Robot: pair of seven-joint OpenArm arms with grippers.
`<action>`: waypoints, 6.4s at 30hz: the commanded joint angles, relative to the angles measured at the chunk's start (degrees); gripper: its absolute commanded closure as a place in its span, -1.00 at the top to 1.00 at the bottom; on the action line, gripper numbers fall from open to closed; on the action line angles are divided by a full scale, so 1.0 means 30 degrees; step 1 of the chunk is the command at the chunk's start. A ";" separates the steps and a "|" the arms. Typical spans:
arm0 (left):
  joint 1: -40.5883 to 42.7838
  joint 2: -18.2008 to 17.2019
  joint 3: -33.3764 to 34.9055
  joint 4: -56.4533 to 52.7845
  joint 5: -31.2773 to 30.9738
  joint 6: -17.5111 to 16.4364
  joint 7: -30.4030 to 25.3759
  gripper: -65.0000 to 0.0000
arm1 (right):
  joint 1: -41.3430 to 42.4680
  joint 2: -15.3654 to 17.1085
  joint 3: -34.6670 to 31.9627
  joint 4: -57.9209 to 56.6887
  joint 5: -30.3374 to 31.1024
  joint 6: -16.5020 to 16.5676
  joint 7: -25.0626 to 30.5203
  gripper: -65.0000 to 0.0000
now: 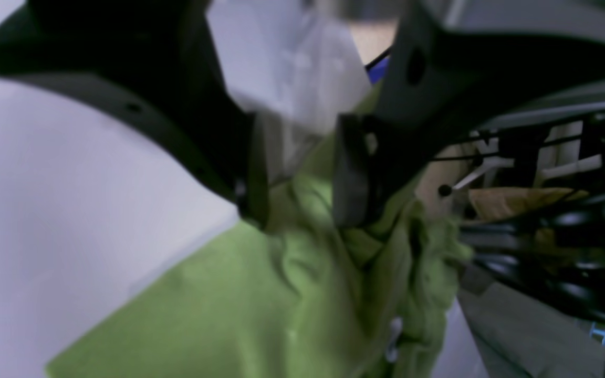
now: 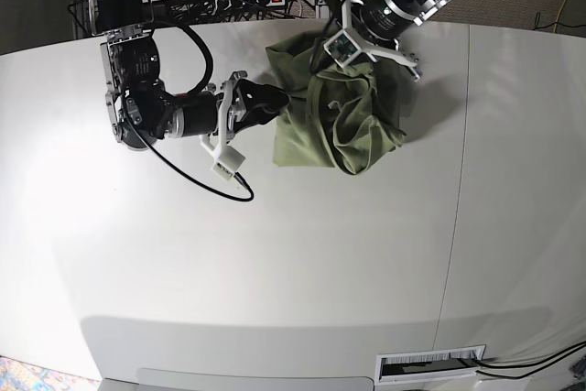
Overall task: Fold the T-shirt properly
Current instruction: 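Grasp the bundle's edge with the left gripper and pull it flat, then tuck the right gripper under the bundle's side and fold it inward, then drag the bundle with the left gripper away from the right gripper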
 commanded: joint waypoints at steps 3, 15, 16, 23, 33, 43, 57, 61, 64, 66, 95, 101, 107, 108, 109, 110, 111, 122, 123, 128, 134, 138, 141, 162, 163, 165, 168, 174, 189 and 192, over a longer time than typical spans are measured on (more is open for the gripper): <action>0.0007 0.0000 0.0000 0.0605 0.1253 0.1086 -0.0219 -1.00 | 0.0357 0.0175 0.0146 0.0291 0.0466 0.0026 0.0330 -0.35; 0.0102 -0.2302 0.0000 0.0597 0.3818 0.5705 0.2353 -1.00 | 0.0364 0.0168 0.0146 0.0291 0.0474 0.0026 0.0330 -0.35; 0.0168 -0.2514 0.0000 0.0597 0.3745 0.5894 0.2623 -1.00 | 0.0364 0.0175 0.0146 0.0291 0.0481 0.0026 0.0330 -0.35; 0.0969 -0.2849 -0.0007 0.0379 0.3475 0.6040 0.2514 -0.95 | 0.0401 0.0168 0.0146 0.0291 0.1042 0.0026 0.0330 -0.35; 0.0962 -0.2849 -0.0415 -0.0372 0.4481 0.7074 0.2492 -0.20 | 0.0685 0.0153 0.0211 0.0313 0.2463 0.0026 0.0330 -0.35; 0.0954 -0.2856 -0.2295 -0.0372 0.3483 0.7235 0.0962 -0.20 | 0.1719 -0.2295 0.0204 0.1020 0.1180 0.0026 0.0330 -0.35; 0.0969 -0.2849 -0.2273 -0.0175 0.4794 0.7235 0.3206 -0.20 | 0.3628 -0.4065 -0.3716 0.0998 -0.7264 0.0026 0.3381 -0.78; 0.0969 -0.2849 -0.2273 -0.0182 0.4466 0.7235 0.2579 -0.20 | 0.4131 -0.4065 -0.5457 0.0998 -1.0105 0.0026 0.5632 -0.78; 0.0969 -0.2849 -0.2273 -0.0182 0.3876 0.7235 0.2484 -0.20 | 0.4401 -0.4080 -0.6375 0.0998 -1.1832 0.0026 0.6965 -0.78; 0.1035 -0.2849 -0.2273 -0.0189 0.3832 0.7227 0.2492 -0.20 | 0.4488 -0.4233 -0.6652 0.0998 -1.2626 0.0026 0.7242 -0.78; 0.1654 -0.2841 -0.2273 -0.0189 0.2863 0.7227 0.2477 -0.20 | 0.4554 -0.6178 -1.0265 -0.0335 -1.4185 0.0026 0.8684 -0.78; 0.1654 -0.2841 -0.2266 -0.0189 0.2827 0.7227 0.2484 -0.20 | 0.4612 -0.6193 -1.0411 -0.0831 -1.7391 0.0026 1.1548 -1.00; 0.1661 -0.2841 -0.2266 -0.0189 0.2812 0.7227 0.2492 -0.20 | 0.4605 -0.6244 -0.9916 -0.0831 -1.9722 0.0026 1.2881 -1.00; 0.1676 -0.2841 -0.2266 -0.0189 0.2820 0.7227 0.2506 -0.20 | 0.4612 -0.6244 -0.9617 -0.0831 -2.0057 0.0026 1.3063 -1.00; 0.1719 -0.2849 -0.2266 -0.0189 0.2820 0.7227 0.2499 -0.20 | 0.4612 -0.6244 -0.9282 -0.0831 -2.0291 0.0026 1.3107 -1.00; 0.1763 -0.2841 -0.2266 -0.0189 0.2820 0.7227 0.2514 -0.20 | 0.4641 -0.6237 -0.8925 -0.0831 -2.0444 0.0026 1.3078 -1.00; 0.1858 -0.2849 -0.2266 -0.0189 0.2841 0.7227 0.2492 -0.20 | 0.4648 -0.6229 -0.8590 -0.0831 -2.0560 0.0026 1.3019 -1.00; 0.2346 -0.2849 -0.2273 0.0197 0.5785 0.7832 0.2528 -0.20 | 0.4648 -0.6120 -0.5727 -0.0823 -2.0968 0.0026 1.1715 -1.00; 0.2346 -0.2849 -0.2273 0.0532 0.5748 0.7883 0.2565 -0.20 | 0.4648 -0.6120 -0.5646 -0.0823 -2.0975 0.0026 1.1657 -1.00; 0.2339 -0.2849 -0.2266 0.2645 0.1625 0.7803 0.1785 -0.39 | 0.4648 -0.6062 -0.5617 -0.0823 -2.1209 0.0026 1.1278 -1.00; 0.2339 -0.2849 -0.2273 0.3257 -0.4379 0.5056 0.1486 -1.00 | 0.4648 -0.5719 -0.5625 -0.0823 -2.2185 0.0026 1.0972 -1.00; 0.2346 -0.2841 -0.2273 0.3257 -0.7264 0.2943 0.1632 -1.00 | 0.4648 -0.4743 -0.5566 -0.0823 -2.2170 0.0026 1.0928 -1.00; 0.2339 -0.2841 -0.2273 0.3155 -0.8291 0.2062 0.1494 -1.00 | 0.4648 -0.4131 -0.5362 -0.0823 -2.1923 0.0026 1.0637 -1.00; -0.1107 -0.2863 -0.2433 -0.4991 -0.5989 0.0860 -0.0678 -1.00 | 0.4495 -0.1464 -0.5129 -0.0765 -1.3362 0.0026 0.6244 -1.00; -0.1129 -0.2892 -0.2608 -0.5049 -0.5581 0.0860 -0.0692 -1.00 | 0.4466 -0.1413 -0.5129 -0.0750 -1.3129 0.0026 0.6156 -1.00; -0.1217 -0.3075 -0.3104 -0.5209 -0.5238 0.0860 -0.0707 -1.00 | 0.4320 -0.1355 -0.5129 -0.0750 -1.2728 0.0026 0.5960 -1.00; -0.1282 -0.3650 -0.4167 -0.5646 -0.5144 0.0852 -0.1253 -1.00 | 0.4044 -0.1362 -0.5136 -0.0750 -1.1985 0.0026 0.5625 -1.00; -0.1297 -0.5362 -0.6419 -0.6856 -0.5166 0.0852 -0.2725 -1.00 | 0.3388 -0.1362 -0.5209 -0.0729 -1.0258 0.0026 0.5348 -1.00; -0.2747 -0.7446 -0.7417 -0.5275 -0.1996 0.1515 -0.0940 -1.00 | 0.3220 -0.1698 -0.5217 0.0379 -1.0754 0.0026 0.7548 -1.00; -0.2616 -0.7446 -0.7417 -0.3169 -0.1406 0.1800 0.0117 -1.00 | 0.3388 -0.2382 -0.5217 0.0379 -1.1125 0.0026 0.7621 -1.00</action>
